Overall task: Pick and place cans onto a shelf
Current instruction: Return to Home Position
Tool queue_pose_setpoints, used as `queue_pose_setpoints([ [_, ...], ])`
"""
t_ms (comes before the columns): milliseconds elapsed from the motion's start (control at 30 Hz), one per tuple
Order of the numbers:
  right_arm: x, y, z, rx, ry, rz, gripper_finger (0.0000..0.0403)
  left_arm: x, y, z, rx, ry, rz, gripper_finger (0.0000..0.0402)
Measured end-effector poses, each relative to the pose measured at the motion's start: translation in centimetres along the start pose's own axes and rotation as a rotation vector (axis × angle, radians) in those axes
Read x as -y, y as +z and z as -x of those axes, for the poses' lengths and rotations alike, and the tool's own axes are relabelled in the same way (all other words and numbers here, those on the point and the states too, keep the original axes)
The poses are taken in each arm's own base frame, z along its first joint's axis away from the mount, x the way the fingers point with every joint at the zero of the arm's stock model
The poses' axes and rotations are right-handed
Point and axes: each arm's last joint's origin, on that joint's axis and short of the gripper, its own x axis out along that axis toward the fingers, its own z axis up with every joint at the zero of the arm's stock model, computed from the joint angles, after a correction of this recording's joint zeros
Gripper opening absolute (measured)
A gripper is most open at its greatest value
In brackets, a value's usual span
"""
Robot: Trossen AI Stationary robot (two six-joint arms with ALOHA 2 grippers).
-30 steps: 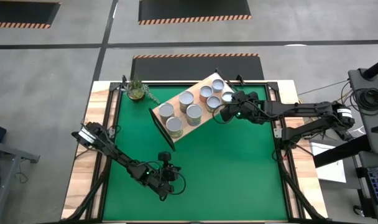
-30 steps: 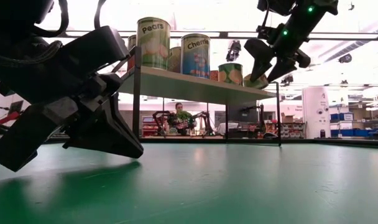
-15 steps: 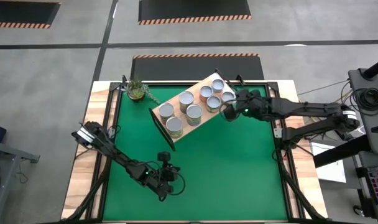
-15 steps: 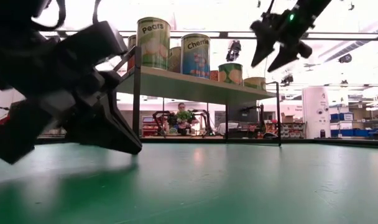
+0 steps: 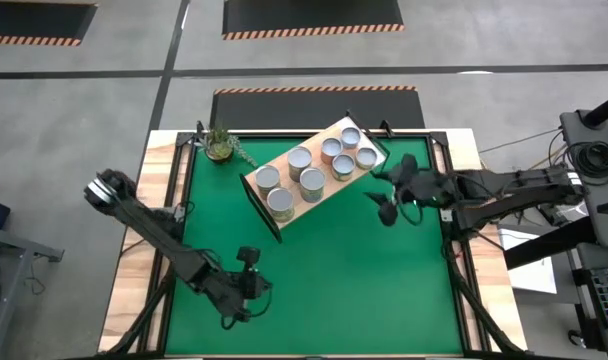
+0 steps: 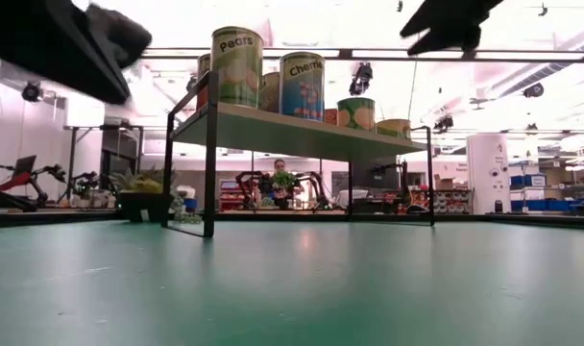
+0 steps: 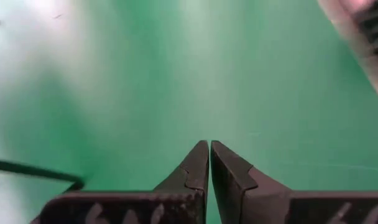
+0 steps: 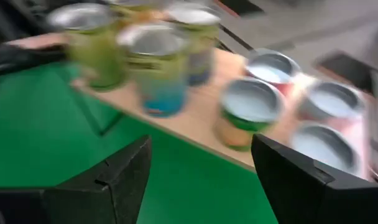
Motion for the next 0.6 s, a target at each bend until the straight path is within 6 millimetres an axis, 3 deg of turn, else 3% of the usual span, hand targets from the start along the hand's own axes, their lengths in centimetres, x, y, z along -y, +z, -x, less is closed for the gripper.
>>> queue_pose_setpoints([
  [167,-2.6,-2.0,1.2,0.109,0.163,0.174,0.0247,-0.5,0.9,3.6,0.097,-0.108,-0.028,0.0000],
  [300,-4.1,-4.3,1.7,0.216,0.282,0.275,0.0237,-1.3,1.0,5.4,0.295,-0.116,-0.087,0.0000],
  [467,-4.3,-6.9,1.5,0.300,0.335,0.339,0.0230,-3.1,-0.2,7.0,0.537,-0.131,-0.172,0.0000],
  [600,-3.7,-8.1,1.3,0.351,0.334,0.345,0.0228,-5.3,-1.4,8.2,0.661,-0.097,-0.117,0.0000],
])
